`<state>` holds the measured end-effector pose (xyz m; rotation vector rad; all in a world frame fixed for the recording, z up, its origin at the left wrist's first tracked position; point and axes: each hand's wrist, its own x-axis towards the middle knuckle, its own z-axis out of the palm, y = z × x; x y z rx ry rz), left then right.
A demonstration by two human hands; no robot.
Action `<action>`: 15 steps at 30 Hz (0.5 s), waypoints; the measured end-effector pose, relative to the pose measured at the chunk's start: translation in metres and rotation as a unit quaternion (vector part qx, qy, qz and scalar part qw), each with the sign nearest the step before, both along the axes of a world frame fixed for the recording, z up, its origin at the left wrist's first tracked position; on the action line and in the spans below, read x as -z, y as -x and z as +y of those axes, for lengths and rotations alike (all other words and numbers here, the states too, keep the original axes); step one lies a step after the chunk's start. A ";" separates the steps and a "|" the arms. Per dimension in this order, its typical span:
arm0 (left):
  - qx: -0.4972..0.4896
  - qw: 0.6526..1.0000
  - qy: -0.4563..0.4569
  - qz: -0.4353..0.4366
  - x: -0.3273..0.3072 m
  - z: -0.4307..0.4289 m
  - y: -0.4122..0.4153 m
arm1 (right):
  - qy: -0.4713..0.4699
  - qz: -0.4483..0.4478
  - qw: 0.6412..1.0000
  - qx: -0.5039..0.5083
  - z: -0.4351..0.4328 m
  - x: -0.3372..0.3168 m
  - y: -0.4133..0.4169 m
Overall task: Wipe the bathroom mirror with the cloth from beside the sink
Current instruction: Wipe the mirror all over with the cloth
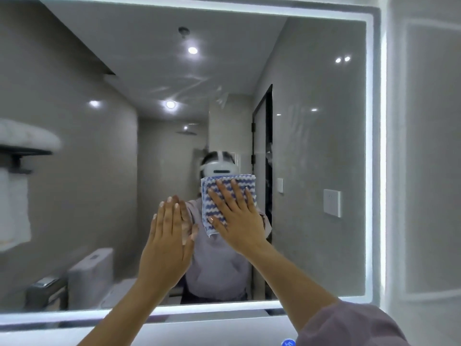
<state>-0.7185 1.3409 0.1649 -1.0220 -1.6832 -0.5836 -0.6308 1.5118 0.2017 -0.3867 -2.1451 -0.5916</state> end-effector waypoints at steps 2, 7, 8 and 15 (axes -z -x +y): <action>0.000 1.000 0.004 0.001 -0.005 -0.001 -0.002 | -0.003 0.009 1.000 -0.009 0.001 0.000 -0.001; -0.014 0.999 0.038 -0.012 -0.025 -0.005 0.012 | -0.025 0.043 0.998 -0.024 0.002 0.001 0.001; -0.018 0.999 0.040 -0.021 -0.028 -0.004 0.016 | -0.024 0.046 0.998 -0.024 0.002 0.002 0.001; -0.020 0.999 -0.006 -0.041 -0.048 0.014 0.036 | -0.022 0.038 0.999 -0.015 0.007 0.005 0.008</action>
